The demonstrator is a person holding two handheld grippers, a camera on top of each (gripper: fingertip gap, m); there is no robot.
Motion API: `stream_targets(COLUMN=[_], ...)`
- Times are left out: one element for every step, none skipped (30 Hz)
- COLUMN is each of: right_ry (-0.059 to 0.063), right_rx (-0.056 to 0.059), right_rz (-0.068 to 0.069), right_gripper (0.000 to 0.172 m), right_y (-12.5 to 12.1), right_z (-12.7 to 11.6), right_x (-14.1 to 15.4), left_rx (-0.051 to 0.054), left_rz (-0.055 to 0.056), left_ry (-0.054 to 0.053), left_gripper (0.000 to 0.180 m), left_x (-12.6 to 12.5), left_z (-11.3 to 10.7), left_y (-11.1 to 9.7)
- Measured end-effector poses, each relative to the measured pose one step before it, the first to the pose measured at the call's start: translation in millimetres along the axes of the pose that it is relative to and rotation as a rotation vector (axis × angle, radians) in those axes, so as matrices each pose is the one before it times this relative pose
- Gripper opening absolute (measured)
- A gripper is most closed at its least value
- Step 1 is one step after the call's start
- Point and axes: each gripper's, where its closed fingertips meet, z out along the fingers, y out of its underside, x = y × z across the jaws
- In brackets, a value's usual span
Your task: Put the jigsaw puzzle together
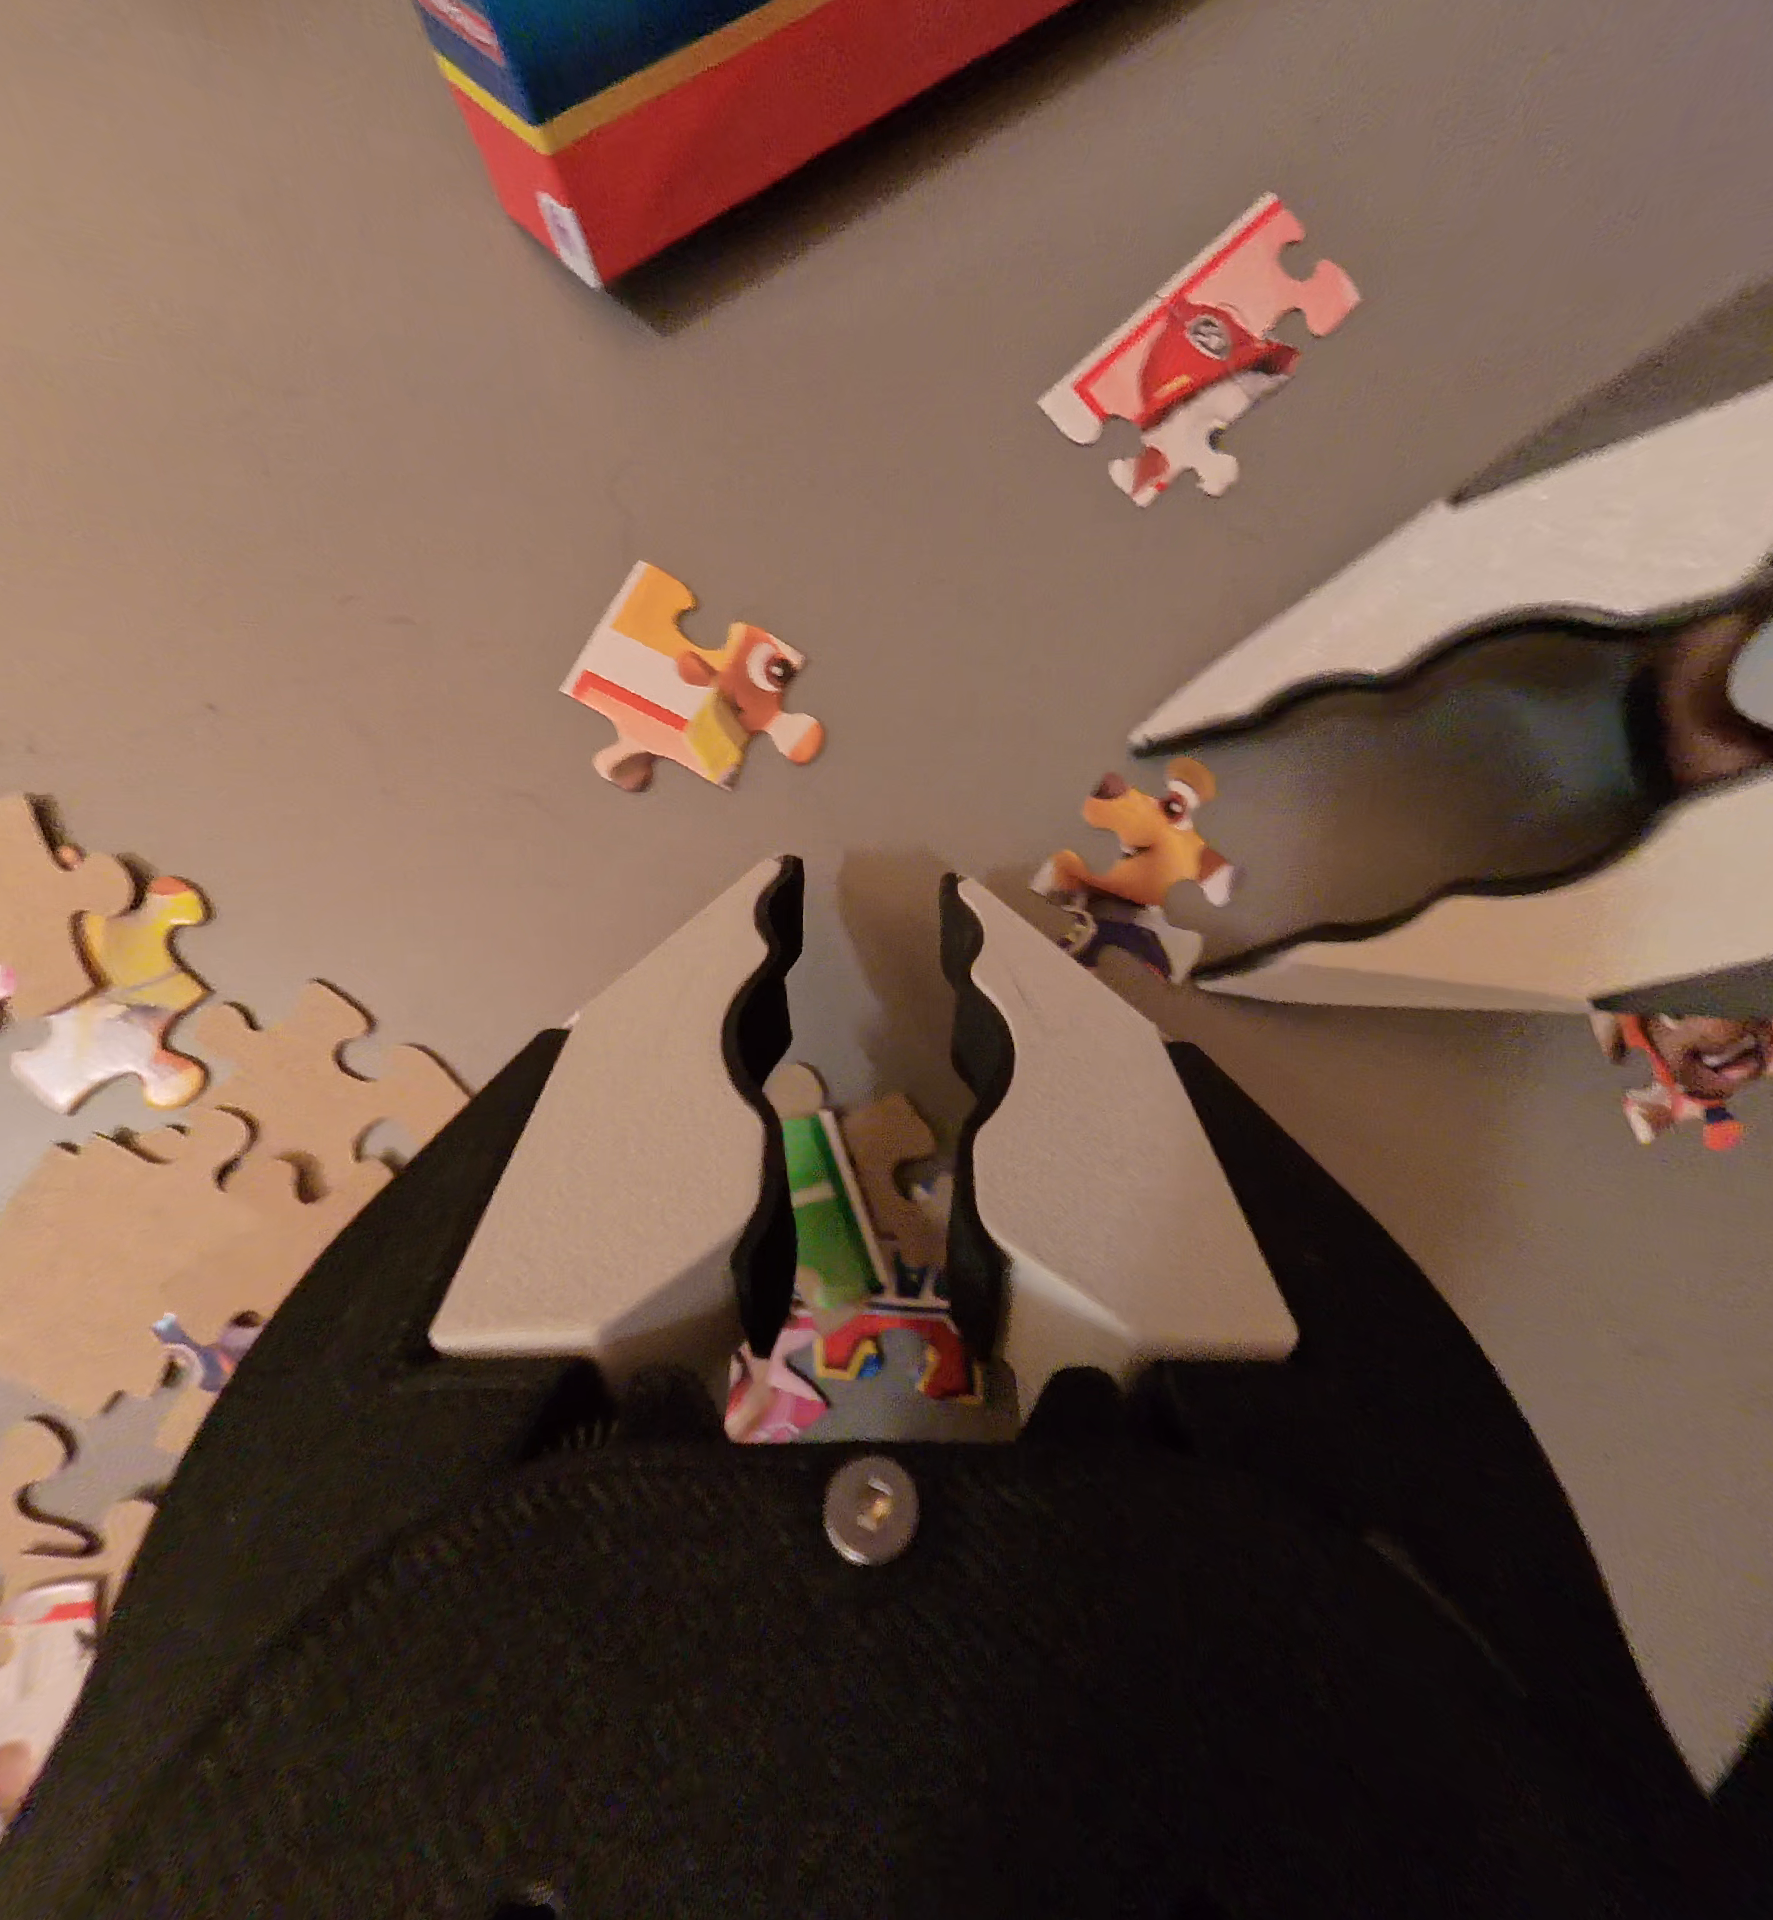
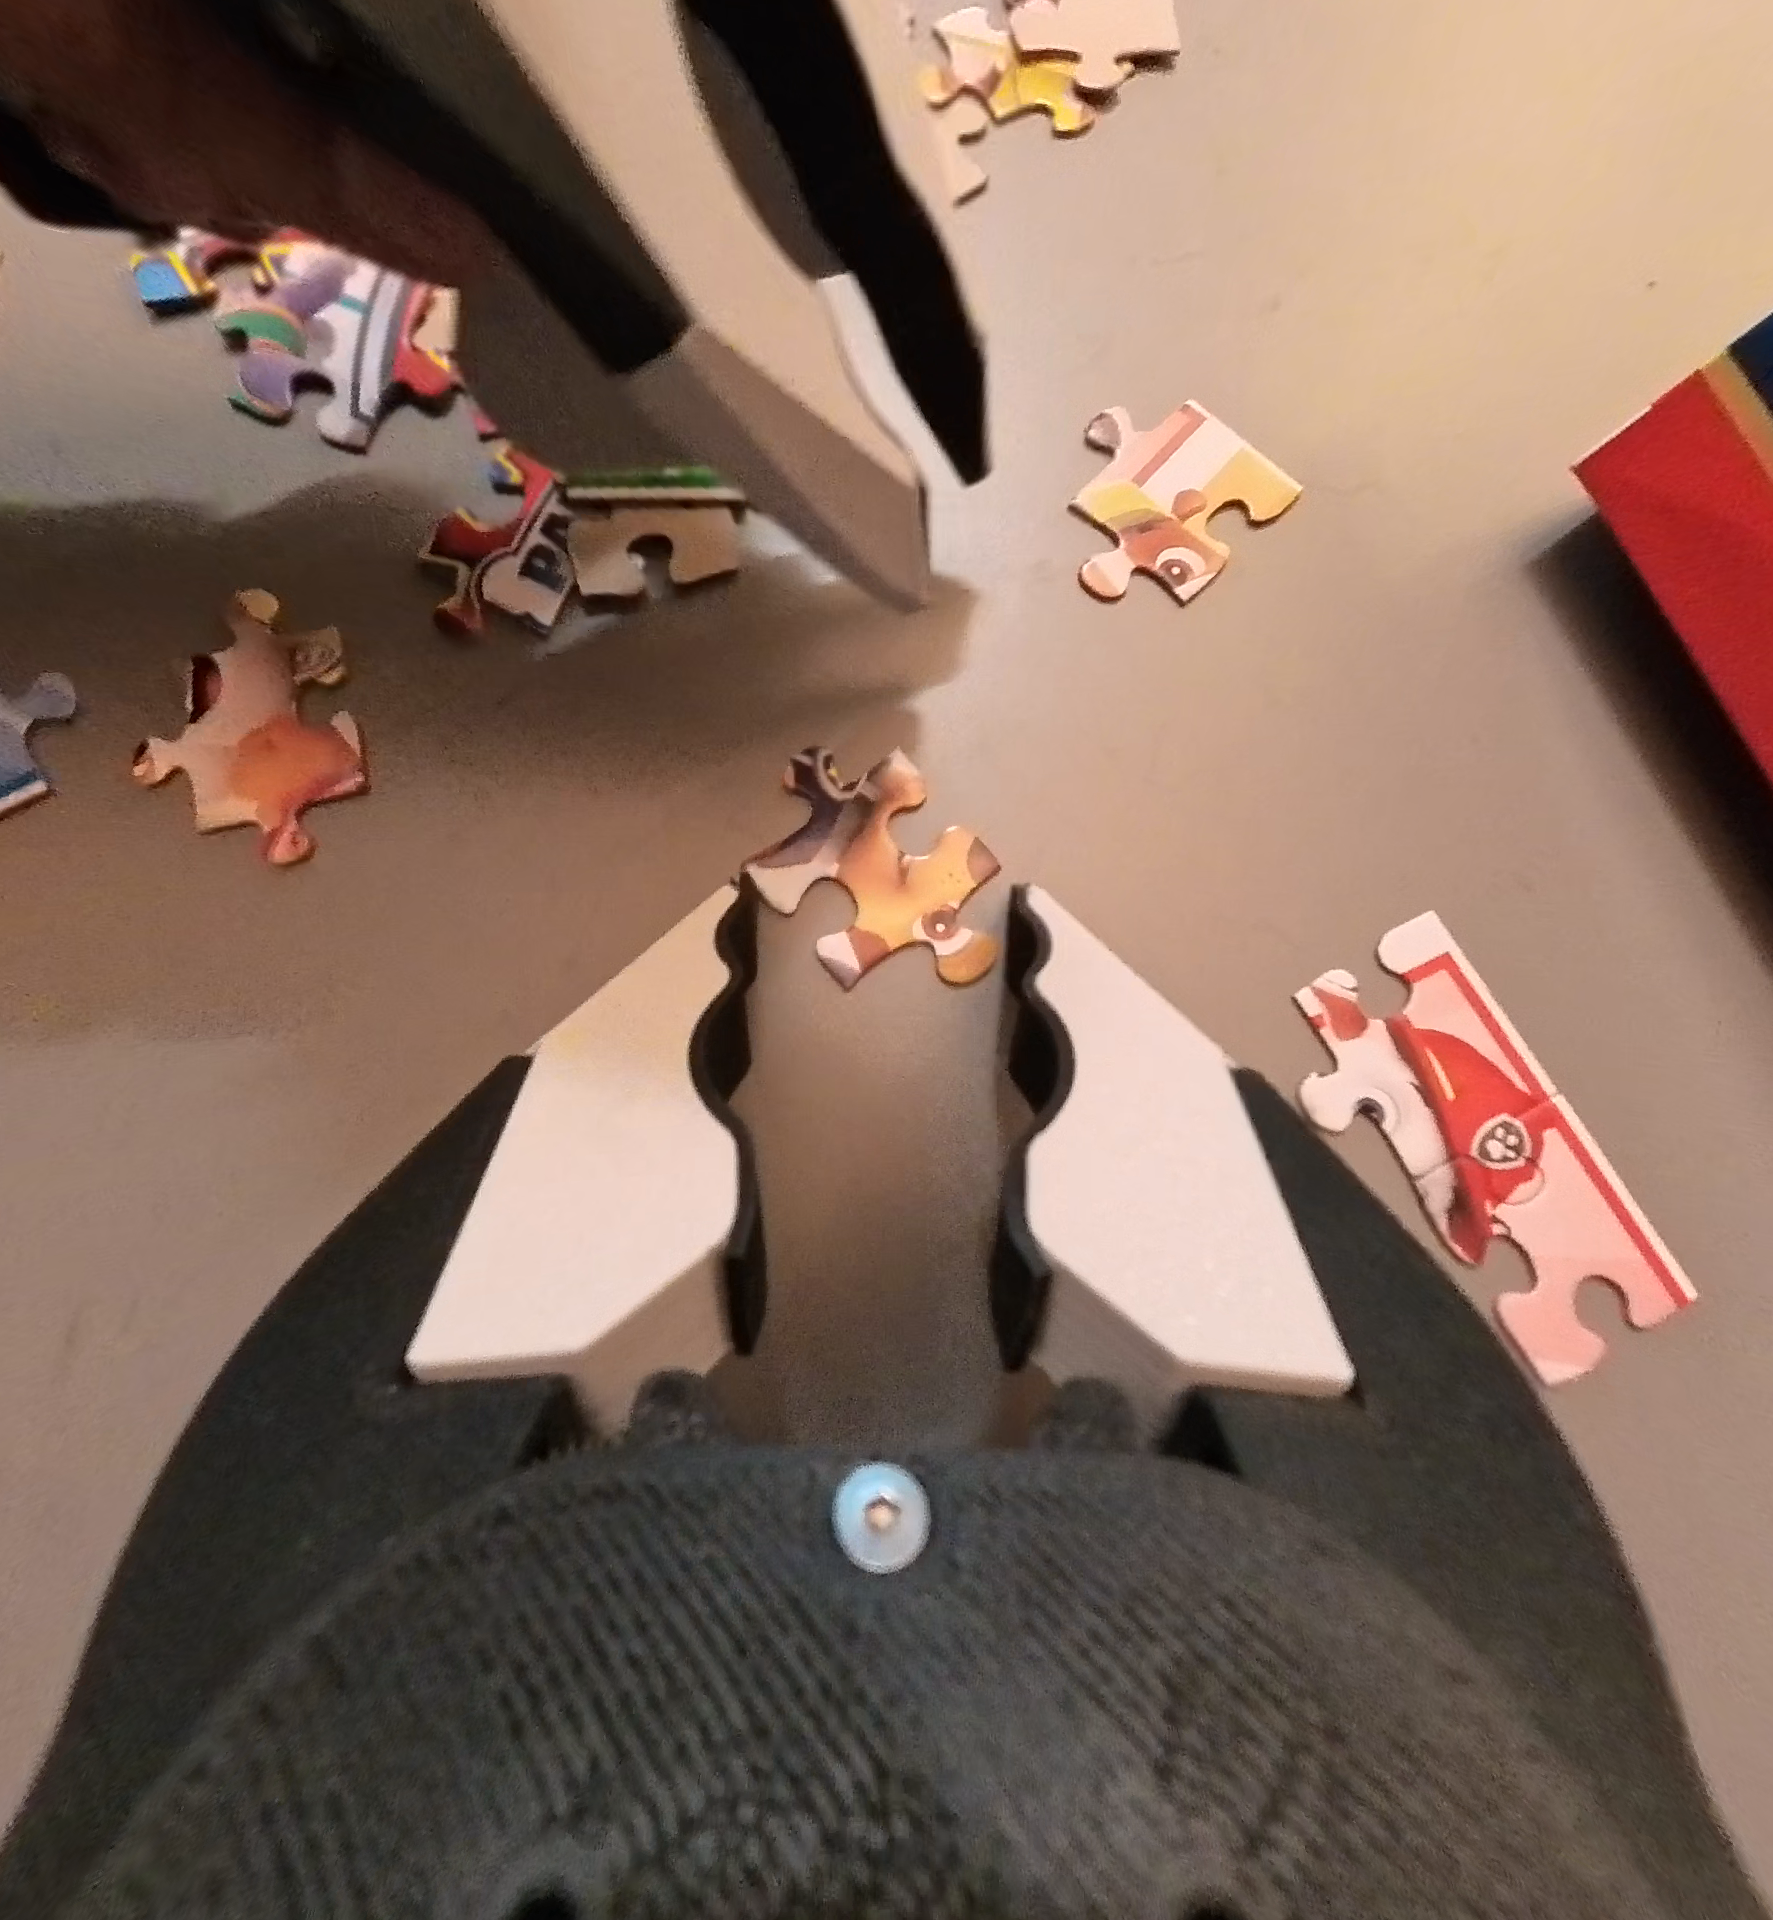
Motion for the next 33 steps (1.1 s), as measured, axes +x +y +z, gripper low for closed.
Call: stream_targets(right_ry=[-0.0027, -0.0067, -0.0115, -0.017, -0.0189, -0.0152, -0.0077, -0.0001, 0.0038, 0.005, 0.0078, 0.0089, 0.0085, 0.0071, 0.0046, 0.0014, -0.0005, -0.0002, -0.0003, 0.0014, 0.0075, 0.0109, 0.0079, -0.0004, -0.0026, -0.0041, -0.0044, -0.0021, -0.0009, -0.0007, -0.0003, -0.0006, -0.0002], right_rx=[-0.0013, 0.0058, 0.0099, 0.0096, 0.0053, -0.0004, -0.0041, -0.0038, -0.0013, -0.0063, -0.0049, -0.0045, -0.0045, -0.0038, 0.0001, 0.0041, 0.0058, 0.0051, 0.0016, -0.0032, -0.0095, -0.0131, -0.0081, 0.0031, -0.0023, 0.0009, 0.0017, 0.0029, 0.0012, 0.0014, 0.0017, 0.0021, 0.0021], right_rz=[0.0003, 0.0071, 0.0142, 0.018, 0.0183, 0.0146, 0.008, 0.0003, -0.0061, -0.0082, -0.0097, -0.0097, -0.0095, -0.0085, -0.0068, -0.0035, 0.0001, 0.0017, -0.0008, -0.0052, -0.0078, -0.0103, -0.0095, -0.0017, 0.0017, 0.0036, 0.0033, 0.0003, -0.0022, -0.0009, -0.0007, -0.0008, 0.0005], right_gripper=[0.049, 0.049, 0.05, 0.05, 0.05, 0.051, 0.051, 0.052, 0.051, 0.052, 0.051, 0.051, 0.051, 0.051, 0.051, 0.052, 0.052, 0.053, 0.054, 0.055, 0.056, 0.056, 0.057, 0.056, 0.056, 0.056, 0.056, 0.055, 0.054, 0.052, 0.051, 0.049, 0.048], right_y=[0.26, -0.15, -0.37, 0.1, 0.8, 1.42, 1.54, 1.01, 0.1, 0.35, 0.12, 0.19, 0.15, 0.13, -0.34, -1.22, -1.77, -1.92, -1.6, -0.61, 0.5, 1.45, 0.98, -0.53, 0.38, 0.05, 0.17, 0.01, 0.04, 0.06, -0.03, -0.04, -0.05], right_z=[-1.55, -1.91, -2.17, -1.79, -1.2, -0.46, 0.22, 0.36, 0.31, 0.34, 0.47, 0.48, 0.33, 0.26, 0.14, 0.15, 0.28, 0.47, 0.69, 1.04, 1.31, 1.39, 0.93, 0.03, 0.07, 0.18, 0.02, -0.05, -0.12, -0.14, -0.08, -0.09, -0.09], right_x=[0.51, 0.46, 0.11, -0.66, -0.83, -0.57, -0.08, 0.22, -0.26, -0.5, -0.28, -0.29, -0.3, -0.59, -0.83, -1.3, -1.51, -1.44, -1.35, -1.1, 0.1, 0.95, 0.6, -0.01, 0.04, 0.31, 0.38, 0.74, 0.84, 0.69, 0.81, 0.7, 1.02], left_rx=[-0.0006, -0.0021, -0.0036, -0.0046, -0.0034, -0.0021, -0.0027, -0.0024, -0.0006, 0.0004, 0.0012, 0.0011, 0.0008, 0.0016, 0.0028, 0.0035, 0.0052, 0.0051, 0.0033, 0.0027, 0.0003, -0.0038, -0.0066, -0.0047, -0.0032, -0.0026, -0.0038, -0.0036, -0.005, -0.0038, -0.0083, -0.0105, 0.013], left_rz=[0.0039, 0.0044, 0.0039, 0.0018, 0.0001, -0.0009, -0.001, -0.0006, -0.0006, -0.0016, -0.0021, -0.0021, -0.0005, 0.0018, 0.0017, -0.0007, -0.0035, -0.0051, -0.0028, 0.0019, 0.0065, 0.0095, 0.0124, 0.0142, 0.0138, 0.0088, 0.0021, -0.0043, -0.0009, 0.0022, 0.0027, 0.0078, 0.014], left_ry=[0.0077, 0.0068, 0.0081, 0.0096, 0.0109, 0.0121, 0.0112, 0.0064, 0.0025, 0.0028, 0.0037, 0.0012, -0.0026, -0.0062, -0.0085, -0.0089, -0.0101, -0.0136, -0.015, -0.0148, -0.0149, -0.0171, -0.0163, -0.012, -0.0078, -0.0017, 0.0061, 0.0046, 0.0106, 0.01, 0.0069, 0.0087, -0.0036], left_gripper=[0.023, 0.024, 0.023, 0.024, 0.024, 0.024, 0.024, 0.024, 0.024, 0.024, 0.024, 0.025, 0.025, 0.025, 0.025, 0.025, 0.025, 0.025, 0.026, 0.027, 0.029, 0.03, 0.033, 0.036, 0.039, 0.042, 0.044, 0.044, 0.044, 0.044, 0.043, 0.044, 0.041], left_x=[5.83, 5.62, 5.63, 5.43, 5.16, 4.89, 4.07, 2.92, 1.71, 1.42, 1.12, 0.59, -0.37, -1.22, -2.38, -3.26, -4.34, -5.74, -6.49, -6.89, -7.39, -8.3, -8.8, -8.36, -7.73, -6.42, -4.61, -3.81, -1.86, -0.93, -0.27, 1.25, 0.79], left_z=[-1.5, -1.16, -0.86, -0.55, -0.08, 0.28, 0.61, 0.64, 0.73, 0.83, 0.64, 0.45, 0.22, -0.2, -0.55, -0.96, -0.89, -1.01, -0.73, -0.37, 0.19, 1.15, 2.0, 2.9, 3.44, 4.02, 4.01, 3.77, 3.27, 2.88, 2.52, 2.02, 0.04], left_y=[2.51, 2.81, 3.14, 3.16, 2.9, 2.44, 2.21, 1.73, 1.16, 0.7, 0.26, 0.11, 0.0, -0.38, -0.74, -1.2, -2.02, -2.62, -3.14, -3.87, -4.45, -4.35, -4.3, -4.46, -4.26, -3.58, -2.59, -1.93, -0.79, 0.32, 1.81, 2.99, -0.24])
